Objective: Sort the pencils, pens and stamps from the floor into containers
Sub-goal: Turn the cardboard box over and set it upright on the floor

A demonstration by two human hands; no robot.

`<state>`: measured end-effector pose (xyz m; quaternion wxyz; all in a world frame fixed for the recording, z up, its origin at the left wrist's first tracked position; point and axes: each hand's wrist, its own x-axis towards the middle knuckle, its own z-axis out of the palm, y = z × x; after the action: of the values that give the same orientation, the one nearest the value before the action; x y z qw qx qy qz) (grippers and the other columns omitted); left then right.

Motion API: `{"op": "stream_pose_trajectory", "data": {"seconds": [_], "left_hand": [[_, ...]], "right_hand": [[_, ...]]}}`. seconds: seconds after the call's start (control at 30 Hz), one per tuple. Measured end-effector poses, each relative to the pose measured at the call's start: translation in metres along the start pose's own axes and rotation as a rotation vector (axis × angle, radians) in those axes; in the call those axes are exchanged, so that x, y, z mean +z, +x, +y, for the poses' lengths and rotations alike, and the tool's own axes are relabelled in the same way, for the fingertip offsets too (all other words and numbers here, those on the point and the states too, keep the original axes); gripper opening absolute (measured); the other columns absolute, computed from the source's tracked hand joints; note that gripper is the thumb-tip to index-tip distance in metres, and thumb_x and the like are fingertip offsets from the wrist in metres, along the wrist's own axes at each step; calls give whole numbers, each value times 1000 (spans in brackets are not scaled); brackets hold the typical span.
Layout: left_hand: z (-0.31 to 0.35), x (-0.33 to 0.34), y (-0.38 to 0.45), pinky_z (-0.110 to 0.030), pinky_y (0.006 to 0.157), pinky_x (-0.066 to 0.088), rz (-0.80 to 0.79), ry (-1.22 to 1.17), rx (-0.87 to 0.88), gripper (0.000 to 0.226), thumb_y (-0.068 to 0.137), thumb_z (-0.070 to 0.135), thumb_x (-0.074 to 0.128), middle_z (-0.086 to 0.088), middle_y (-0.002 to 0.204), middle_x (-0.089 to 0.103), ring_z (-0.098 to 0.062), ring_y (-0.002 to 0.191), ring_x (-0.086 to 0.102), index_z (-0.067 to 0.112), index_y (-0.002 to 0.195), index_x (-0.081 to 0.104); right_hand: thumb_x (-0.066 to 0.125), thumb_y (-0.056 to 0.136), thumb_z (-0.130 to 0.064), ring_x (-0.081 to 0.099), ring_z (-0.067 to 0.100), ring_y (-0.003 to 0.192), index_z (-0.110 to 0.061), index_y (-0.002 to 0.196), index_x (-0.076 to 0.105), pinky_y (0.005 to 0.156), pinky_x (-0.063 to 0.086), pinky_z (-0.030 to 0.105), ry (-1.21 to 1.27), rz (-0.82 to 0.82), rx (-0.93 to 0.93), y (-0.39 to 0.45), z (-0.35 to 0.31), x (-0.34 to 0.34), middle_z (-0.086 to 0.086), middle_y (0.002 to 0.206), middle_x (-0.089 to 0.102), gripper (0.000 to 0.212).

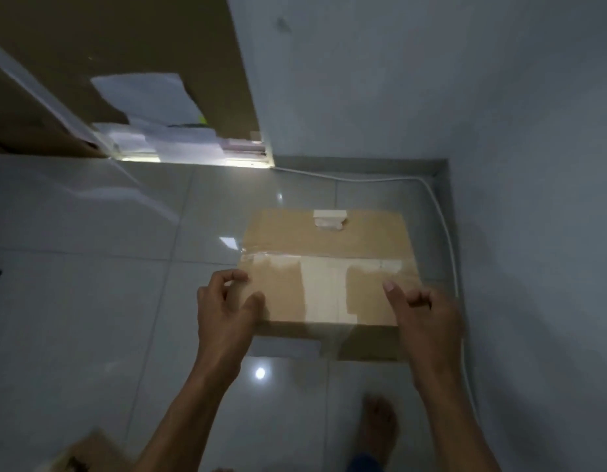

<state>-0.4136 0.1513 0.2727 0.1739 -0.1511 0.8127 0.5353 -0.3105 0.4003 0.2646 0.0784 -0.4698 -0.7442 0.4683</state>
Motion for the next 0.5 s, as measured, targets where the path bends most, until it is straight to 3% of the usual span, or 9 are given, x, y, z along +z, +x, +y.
{"op": "stream_pose_trajectory", "data": {"seconds": [0.17, 0.27, 0.37, 0.5], "left_hand": [[41, 83, 1, -35, 79, 55, -143, -20, -16, 78, 90, 8, 76, 7, 140, 44, -20, 118, 52, 50, 147, 42], [52, 118, 14, -33, 76, 56, -228, 0, -19, 76, 92, 8, 74, 9, 143, 44, -14, 113, 54, 49, 147, 43], [58, 147, 29, -35, 77, 59, -272, 0, -5, 68, 90, 9, 75, 6, 142, 51, -16, 116, 56, 47, 142, 52], [56, 180, 59, -34, 79, 59, -297, -5, 14, 64, 87, 12, 79, 8, 138, 58, -19, 121, 58, 42, 139, 57]], "right_hand": [[77, 75, -66, 64, 19, 77, -15, 72, 61, 71, 53, 36, -36, -27, 17, 69, 13, -76, 17, 100, 59, 53], [77, 76, -65, 63, 19, 75, -18, 69, 58, 68, 49, 31, -46, -50, -12, 108, 21, -92, 16, 100, 58, 51], [69, 74, -78, 63, 19, 70, -20, 69, 55, 67, 51, 33, -67, -73, -10, 147, 26, -97, 13, 101, 61, 60], [55, 74, -91, 67, 14, 88, -30, 93, 65, 75, 54, 37, -140, -127, 80, 190, 32, -97, 2, 116, 64, 65]]}}
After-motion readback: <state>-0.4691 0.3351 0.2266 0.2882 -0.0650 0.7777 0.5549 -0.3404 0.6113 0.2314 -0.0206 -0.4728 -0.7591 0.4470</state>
